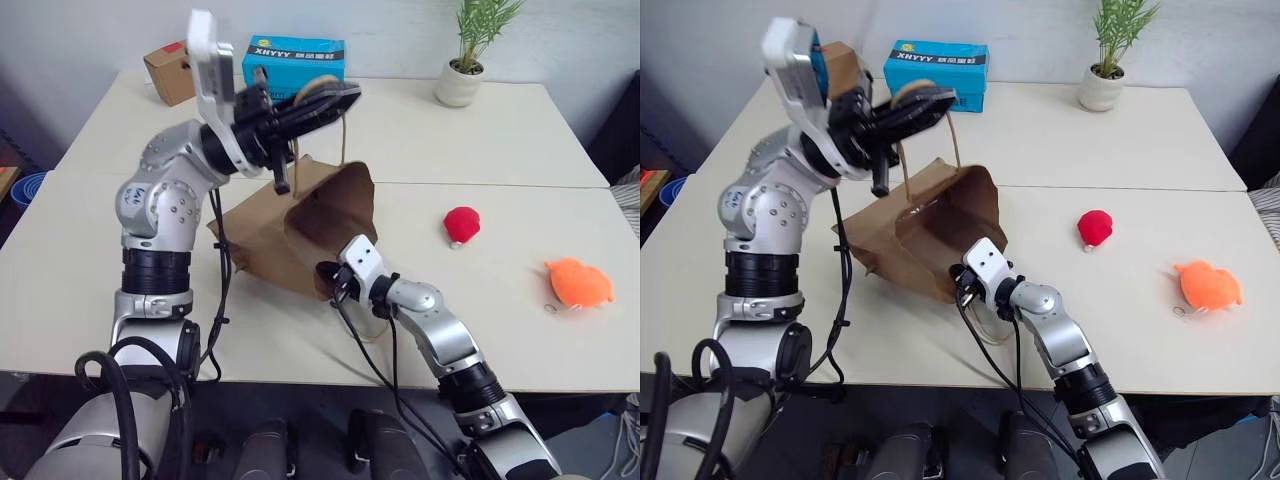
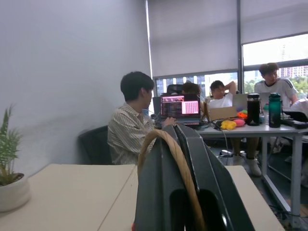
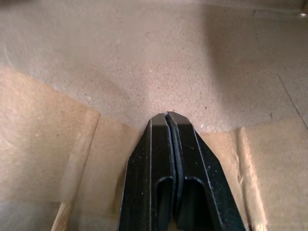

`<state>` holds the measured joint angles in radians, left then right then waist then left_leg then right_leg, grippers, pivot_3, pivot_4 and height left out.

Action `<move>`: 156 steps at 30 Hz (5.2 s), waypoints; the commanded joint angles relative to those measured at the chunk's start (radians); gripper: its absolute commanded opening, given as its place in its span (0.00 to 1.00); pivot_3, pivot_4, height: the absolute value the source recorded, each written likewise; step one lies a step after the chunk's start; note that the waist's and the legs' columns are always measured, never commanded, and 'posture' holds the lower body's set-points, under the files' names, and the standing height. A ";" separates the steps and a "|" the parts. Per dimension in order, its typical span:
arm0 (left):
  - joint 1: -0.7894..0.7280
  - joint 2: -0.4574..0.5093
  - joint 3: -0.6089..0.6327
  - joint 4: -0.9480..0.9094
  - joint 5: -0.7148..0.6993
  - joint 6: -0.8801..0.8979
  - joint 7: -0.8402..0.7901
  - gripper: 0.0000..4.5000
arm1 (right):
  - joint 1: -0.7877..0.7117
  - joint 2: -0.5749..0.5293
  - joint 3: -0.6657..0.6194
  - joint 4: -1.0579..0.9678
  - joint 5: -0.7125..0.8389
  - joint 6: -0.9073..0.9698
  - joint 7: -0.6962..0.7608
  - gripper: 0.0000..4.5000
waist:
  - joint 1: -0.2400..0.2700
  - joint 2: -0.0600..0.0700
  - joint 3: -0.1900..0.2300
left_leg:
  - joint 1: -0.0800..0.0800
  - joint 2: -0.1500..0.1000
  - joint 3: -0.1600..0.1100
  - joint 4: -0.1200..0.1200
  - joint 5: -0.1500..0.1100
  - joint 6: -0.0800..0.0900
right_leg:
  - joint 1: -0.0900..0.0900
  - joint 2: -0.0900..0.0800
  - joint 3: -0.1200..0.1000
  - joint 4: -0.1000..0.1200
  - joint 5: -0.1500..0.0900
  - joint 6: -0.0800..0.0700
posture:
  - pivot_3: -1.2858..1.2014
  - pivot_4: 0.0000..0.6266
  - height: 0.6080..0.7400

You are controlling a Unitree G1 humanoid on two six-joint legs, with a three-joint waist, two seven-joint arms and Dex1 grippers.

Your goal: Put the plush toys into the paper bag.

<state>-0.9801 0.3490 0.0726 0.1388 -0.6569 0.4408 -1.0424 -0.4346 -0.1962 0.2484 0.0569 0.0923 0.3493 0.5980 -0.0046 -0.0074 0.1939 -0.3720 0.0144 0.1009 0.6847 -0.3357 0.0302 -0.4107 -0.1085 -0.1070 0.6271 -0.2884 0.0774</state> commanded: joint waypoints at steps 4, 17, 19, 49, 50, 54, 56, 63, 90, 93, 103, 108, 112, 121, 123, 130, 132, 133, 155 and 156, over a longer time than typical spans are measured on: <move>0.094 -0.036 -0.065 -0.039 0.077 -0.098 -0.008 0.00 | 0.176 -0.116 -0.170 -0.399 0.273 0.045 0.152 0.29 | 0.005 0.000 0.000 | -0.003 -0.001 -0.001 0.000 0.000 0.000 | -0.002 0.000 -0.001 -0.001 0.000 0.000 | 0.52 0.24 1.00; 0.086 -0.040 -0.063 -0.036 0.087 -0.123 -0.010 0.00 | 1.006 -0.190 -0.982 -0.540 0.409 -0.314 0.219 1.00 | 0.034 0.000 0.000 | -0.001 -0.002 -0.001 -0.001 -0.001 0.002 | 0.001 0.001 0.000 -0.003 0.001 0.002 | 0.52 0.24 1.00; 0.095 -0.037 -0.063 -0.043 0.086 -0.117 -0.008 0.00 | 1.077 -0.164 -1.044 -0.474 0.382 -0.373 0.197 1.00 | 0.031 0.000 0.000 | 0.001 -0.002 -0.001 -0.002 -0.001 0.002 | 0.002 0.001 0.000 -0.005 0.001 0.002 | 0.52 0.24 1.00; 0.131 0.029 -0.070 -0.106 0.112 -0.100 0.021 0.00 | 0.331 -0.753 -0.604 0.187 0.035 0.138 -0.038 0.31 | 0.032 0.001 0.000 | 0.000 -0.002 -0.001 -0.001 0.002 0.002 | 0.002 -0.004 -0.001 -0.002 0.000 0.002 | 0.52 0.24 1.00; 0.130 0.030 -0.070 -0.102 0.113 -0.102 0.019 0.00 | 0.346 -0.762 -0.610 0.186 0.034 0.135 -0.029 0.24 | 0.032 0.001 0.000 | 0.000 -0.002 -0.001 -0.001 0.002 0.002 | 0.002 -0.004 -0.001 -0.002 0.000 0.002 | 0.52 0.24 1.00; 0.123 0.029 -0.072 -0.089 0.114 -0.110 0.011 0.00 | 0.383 -0.755 -0.653 0.121 0.104 0.090 0.054 0.04 | 0.031 0.001 0.000 | 0.000 -0.002 -0.001 -0.001 0.002 0.002 | 0.002 -0.003 -0.001 -0.002 0.000 0.002 | 0.52 0.24 1.00; 0.115 0.025 -0.059 -0.087 0.084 -0.087 0.003 0.00 | 0.383 -0.723 -0.674 -0.007 0.224 0.096 0.155 0.03 | 0.029 0.001 0.000 | 0.000 -0.002 -0.001 -0.001 0.002 0.002 | 0.002 -0.002 -0.001 -0.002 0.000 0.002 | 0.52 0.24 1.00; 0.098 0.049 -0.043 -0.092 0.011 0.011 -0.058 0.00 | 0.207 -0.584 -0.521 -0.447 0.509 0.275 0.192 0.03 | 0.001 0.001 0.000 | 0.002 0.002 -0.001 -0.002 0.003 -0.002 | 0.002 -0.001 0.001 -0.001 0.001 0.002 | 0.52 0.24 1.00; 0.094 -0.023 -0.032 -0.056 -0.016 0.031 -0.089 0.00 | -0.272 -0.038 -0.022 0.031 0.215 0.093 0.160 0.50 | 0.001 0.000 0.001 | -0.006 -0.003 -0.005 0.000 0.003 0.001 | -0.002 -0.001 -0.004 -0.002 0.001 0.003 | 0.52 0.24 1.00; 0.098 -0.016 -0.026 -0.054 -0.017 0.029 -0.089 0.00 | -0.233 -0.114 -0.107 -0.067 0.309 0.142 0.238 0.73 | 0.004 0.000 0.001 | -0.006 -0.003 -0.005 0.000 0.002 0.001 | -0.002 -0.002 -0.004 -0.002 0.001 0.003 | 0.52 0.24 1.00; 0.113 0.010 -0.015 -0.075 -0.013 0.023 -0.079 0.00 | 0.227 -0.397 -0.525 -0.297 0.457 0.059 0.342 0.99 | 0.009 0.000 0.001 | -0.006 -0.003 -0.005 -0.001 0.002 0.002 | -0.001 -0.002 -0.004 -0.004 0.001 0.003 | 0.52 0.24 1.00; 0.114 0.012 -0.015 -0.087 -0.010 0.018 -0.066 0.00 | 0.502 -0.426 -0.693 -0.233 0.309 -0.148 0.267 0.99 | 0.026 0.000 0.001 | -0.003 -0.003 -0.003 -0.002 0.002 0.002 | 0.001 -0.001 -0.002 -0.003 0.001 0.003 | 0.52 0.24 1.00; 0.114 0.016 -0.017 -0.091 -0.002 0.013 -0.062 0.00 | 0.447 -0.420 -0.700 -0.189 0.222 -0.164 0.098 0.99 | 0.011 0.000 0.001 | 0.002 -0.003 0.004 -0.001 0.002 0.002 | 0.001 -0.002 0.002 -0.002 0.003 0.006 | 0.52 0.24 1.00; 0.097 0.008 -0.039 -0.066 0.021 -0.011 -0.061 0.00 | -0.057 -0.444 -0.423 0.238 0.065 -0.030 0.044 0.99 | -0.010 0.000 0.001 | 0.002 0.000 0.003 -0.002 0.003 -0.001 | -0.001 -0.003 0.004 0.001 0.001 0.003 | 0.52 0.24 1.00; 0.097 0.010 -0.039 -0.066 0.025 -0.017 -0.059 0.00 | -0.165 -0.426 -0.393 0.384 0.038 -0.052 0.027 0.96 | 0.001 0.000 0.001 | 0.001 0.000 0.002 -0.002 0.004 -0.001 | -0.002 -0.003 0.003 0.001 0.000 0.002 | 0.52 0.24 1.00; 0.112 0.022 -0.036 -0.076 0.027 -0.019 -0.060 0.00 | -0.297 -0.419 -0.346 0.569 0.041 -0.054 0.117 0.49 | 0.004 0.000 0.001 | -0.004 -0.002 -0.001 -0.002 0.003 0.000 | -0.002 -0.004 -0.001 -0.002 0.001 0.002 | 0.52 0.24 1.00; 0.111 0.023 -0.036 -0.074 0.026 -0.018 -0.062 0.00 | -0.283 -0.432 -0.345 0.527 0.058 -0.020 0.162 0.34 | 0.003 0.000 0.001 | -0.004 -0.002 -0.001 -0.002 0.003 0.001 | -0.002 -0.004 -0.001 -0.002 0.001 0.002 | 0.52 0.24 1.00; 0.110 0.024 -0.036 -0.073 0.025 -0.017 -0.063 0.00 | -0.261 -0.437 -0.355 0.454 0.095 0.005 0.202 0.28 | 0.002 0.000 0.001 | -0.004 -0.002 -0.001 -0.002 0.003 0.000 | -0.002 -0.004 -0.001 -0.002 0.001 0.002 | 0.52 0.24 1.00; 0.104 0.011 -0.050 -0.101 -0.017 0.065 -0.112 0.00 | -0.245 0.021 -0.106 0.026 0.196 0.203 -0.065 0.12 | -0.001 0.001 0.001 | -0.004 -0.003 -0.004 -0.002 0.003 0.000 | -0.002 -0.002 -0.002 -0.001 0.001 0.002 | 0.52 0.24 1.00; 0.105 0.011 -0.049 -0.100 -0.016 0.065 -0.113 0.00 | -0.240 0.026 -0.087 0.040 0.175 0.177 -0.059 0.21 | -0.002 0.001 0.001 | -0.004 -0.003 -0.004 -0.002 0.003 0.000 | -0.002 -0.002 -0.002 -0.001 0.001 0.002 | 0.52 0.24 1.00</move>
<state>-0.8596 0.3599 0.0168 0.0809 -0.6485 0.5053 -1.1506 -0.6643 -0.1798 0.1525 0.0956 0.2841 0.5708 0.5445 -0.0066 -0.0069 0.1951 -0.3761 0.0119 0.0973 0.6832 -0.3325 0.0300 -0.4129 -0.1106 -0.1091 0.6260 -0.2877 0.0797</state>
